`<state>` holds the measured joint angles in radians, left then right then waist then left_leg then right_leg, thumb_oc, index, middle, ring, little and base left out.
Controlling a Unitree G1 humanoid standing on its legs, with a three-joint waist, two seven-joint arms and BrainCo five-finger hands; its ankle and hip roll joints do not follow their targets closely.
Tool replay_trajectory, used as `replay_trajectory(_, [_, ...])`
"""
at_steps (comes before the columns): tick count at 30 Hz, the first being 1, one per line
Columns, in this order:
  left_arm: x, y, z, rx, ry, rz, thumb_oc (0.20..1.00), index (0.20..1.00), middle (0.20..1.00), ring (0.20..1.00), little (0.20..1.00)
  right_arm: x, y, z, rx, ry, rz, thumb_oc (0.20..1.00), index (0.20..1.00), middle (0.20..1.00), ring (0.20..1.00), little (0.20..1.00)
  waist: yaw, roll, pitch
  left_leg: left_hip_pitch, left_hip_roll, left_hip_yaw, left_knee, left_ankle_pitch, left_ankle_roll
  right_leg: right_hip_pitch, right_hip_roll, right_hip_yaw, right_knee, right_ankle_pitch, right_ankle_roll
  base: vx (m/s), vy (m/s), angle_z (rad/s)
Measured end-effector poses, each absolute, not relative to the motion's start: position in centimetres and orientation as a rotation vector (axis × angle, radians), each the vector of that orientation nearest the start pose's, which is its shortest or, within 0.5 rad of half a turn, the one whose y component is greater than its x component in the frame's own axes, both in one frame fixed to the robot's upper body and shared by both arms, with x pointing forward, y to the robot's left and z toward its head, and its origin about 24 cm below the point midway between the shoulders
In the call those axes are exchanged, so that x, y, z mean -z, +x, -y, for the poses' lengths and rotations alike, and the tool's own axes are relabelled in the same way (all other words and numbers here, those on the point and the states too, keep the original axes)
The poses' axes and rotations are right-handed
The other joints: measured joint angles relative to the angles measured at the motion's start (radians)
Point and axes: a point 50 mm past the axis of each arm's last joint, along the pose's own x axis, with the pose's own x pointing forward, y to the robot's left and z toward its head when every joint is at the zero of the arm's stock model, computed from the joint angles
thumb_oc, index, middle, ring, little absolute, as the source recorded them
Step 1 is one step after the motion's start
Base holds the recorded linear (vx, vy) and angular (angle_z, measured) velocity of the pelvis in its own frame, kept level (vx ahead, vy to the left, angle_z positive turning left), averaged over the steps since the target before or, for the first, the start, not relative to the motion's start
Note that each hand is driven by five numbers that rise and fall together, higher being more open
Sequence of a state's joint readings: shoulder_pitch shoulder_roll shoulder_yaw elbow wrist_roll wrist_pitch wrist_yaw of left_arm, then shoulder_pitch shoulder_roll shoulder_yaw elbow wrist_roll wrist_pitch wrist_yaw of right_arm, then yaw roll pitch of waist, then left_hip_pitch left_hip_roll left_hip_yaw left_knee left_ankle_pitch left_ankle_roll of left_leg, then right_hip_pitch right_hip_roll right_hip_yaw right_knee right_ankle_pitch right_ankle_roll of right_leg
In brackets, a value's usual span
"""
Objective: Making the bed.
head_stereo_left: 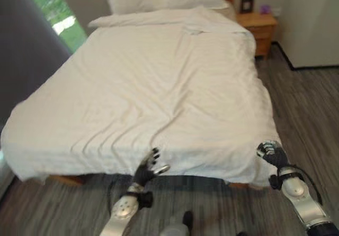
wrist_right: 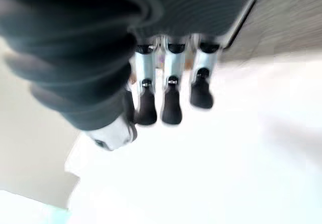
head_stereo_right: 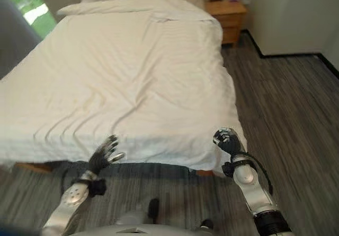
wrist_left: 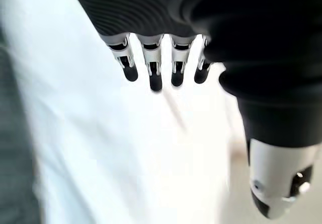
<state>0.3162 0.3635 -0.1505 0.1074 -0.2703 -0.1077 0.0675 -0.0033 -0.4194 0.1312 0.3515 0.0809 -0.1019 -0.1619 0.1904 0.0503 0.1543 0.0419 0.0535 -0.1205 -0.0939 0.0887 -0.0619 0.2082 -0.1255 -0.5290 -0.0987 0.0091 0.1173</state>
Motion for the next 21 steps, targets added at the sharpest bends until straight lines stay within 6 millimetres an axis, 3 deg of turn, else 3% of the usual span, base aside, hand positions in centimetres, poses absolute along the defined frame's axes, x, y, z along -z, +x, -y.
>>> replay_trajectory(1, [4.0,15.7,-21.8,-0.037,0.102,-0.399,1.0,1.0,1.0,1.0,1.0,2.1,23.8,22.0,0.09,-0.232,-0.276,0.2,0.2,0.2,0.2,0.2,0.044,-0.027,-0.011,-0.002,-0.007,-0.013,0.001,0.001,-0.002,-0.005,-0.005,-0.017,-0.002,-0.007,0.006,0.06,0.019,0.44])
replay_trajectory(2, [5.4,14.5,-21.9,-0.05,0.09,-0.472,1.0,1.0,1.0,1.0,1.0,2.3,24.2,20.5,0.035,-0.147,-0.284,0.2,0.2,0.2,0.2,0.2,0.08,-0.028,-0.011,-0.007,-0.027,-0.028,0.001,0.006,0.004,0.008,-0.018,-0.034,0.0,-0.01,0.013,0.07,0.03,0.43])
replay_trajectory(4, [6.7,12.7,-22.3,-0.119,0.017,-0.54,1.0,1.0,1.0,1.0,1.0,3.0,25.7,18.9,0.062,0.047,-0.318,0.2,0.2,0.2,0.2,0.2,0.113,-0.033,-0.011,-0.02,-0.048,-0.057,0.002,0.008,0.005,0.021,-0.032,-0.067,-0.001,-0.012,0.028,0.12,-0.032,0.55])
replay_trajectory(6, [7.4,11.5,-22.9,-0.131,0.017,-0.6,1.0,1.0,1.0,1.0,1.0,3.5,27.4,18.0,0.109,0.233,-0.363,0.2,0.2,0.2,0.2,0.2,0.183,-0.043,-0.01,-0.042,-0.057,-0.088,0.003,0.011,0.005,0.017,-0.035,-0.099,-0.002,-0.024,0.043,0.04,-0.021,0.54])
replay_trajectory(8, [7.5,10.9,-23.7,-0.149,0.032,-0.622,1.0,1.0,1.0,1.0,1.0,2.4,28.9,17.8,0.121,0.331,-0.334,0.2,0.2,0.2,0.2,0.2,0.231,-0.051,-0.002,-0.067,-0.06,-0.11,0.003,0.013,-0.002,-0.005,-0.032,-0.119,-0.005,-0.025,0.044,0.0,0.001,0.33])
replay_trajectory(11, [8.1,10.0,-24.4,-0.159,0.033,-0.666,1.0,1.0,1.0,1.0,1.0,-0.9,32.8,19.3,0.193,0.533,-0.242,0.2,0.2,0.2,0.2,0.2,0.299,-0.069,0.031,-0.142,-0.067,-0.173,0.006,0.046,-0.011,-0.041,-0.019,-0.182,-0.001,-0.025,0.045,0.01,-0.032,0.55])
replay_trajectory(13, [8.2,10.9,-24.1,-0.13,0.017,-0.659,1.0,1.0,1.0,1.0,1.0,-2.6,34.6,22.5,0.303,0.599,-0.21,0.2,0.2,0.2,0.2,0.2,0.317,-0.078,0.051,-0.182,-0.066,-0.215,0.008,0.054,-0.018,-0.062,-0.009,-0.22,-0.006,-0.027,0.043,-0.01,-0.006,0.61])
replay_trajectory(14, [8.3,11.2,-23.9,-0.108,0.02,-0.656,1.0,1.0,1.0,1.0,1.0,-3.9,35.1,23.8,0.335,0.628,-0.169,0.2,0.2,0.2,0.2,0.2,0.346,-0.082,0.064,-0.208,-0.067,-0.232,0.007,0.064,-0.024,-0.074,-0.002,-0.237,-0.001,-0.028,0.043,-0.03,0.032,0.55])
replay_trajectory(15, [8.3,11.6,-23.9,-0.102,0.025,-0.651,1.0,1.0,1.0,1.0,1.0,-5.9,35.7,24.6,0.326,0.588,-0.089,0.2,0.2,0.2,0.2,0.2,0.354,-0.085,0.077,-0.244,-0.065,-0.249,0.013,0.062,-0.029,-0.104,0.003,-0.253,-0.001,-0.032,0.036,-0.03,0.036,0.41])
replay_trajectory(16, [8.5,11.6,-24.1,-0.114,0.027,-0.66,1.0,1.0,1.0,1.0,1.0,-8.4,36.2,24.0,0.278,0.561,0.012,0.2,0.2,0.2,0.2,0.2,0.351,-0.098,0.089,-0.264,-0.058,-0.25,0.017,0.065,-0.031,-0.12,0.005,-0.256,0.0,-0.029,0.03,0.0,0.054,0.2])
replay_trajectory(17, [9.1,11.5,-23.8,-0.102,0.03,-0.691,1.0,1.0,1.0,1.0,1.0,-11.6,36.7,21.6,0.172,0.606,0.174,0.2,0.2,0.2,0.2,0.2,0.352,-0.085,0.135,-0.288,-0.06,-0.248,0.025,0.065,-0.032,-0.149,0.002,-0.253,0.017,-0.033,0.029,-0.01,0.069,0.04])
replay_trajectory(21, [9.2,13.4,-22.3,-0.05,0.032,-0.647,1.0,1.0,1.0,1.0,1.0,-12.1,37.4,19.1,0.181,0.535,0.197,0.2,0.2,0.2,0.2,0.2,0.343,-0.019,0.183,-0.396,-0.068,-0.248,0.046,0.078,-0.034,-0.273,-0.028,-0.252,0.096,-0.05,0.026,-0.05,0.094,0.0])
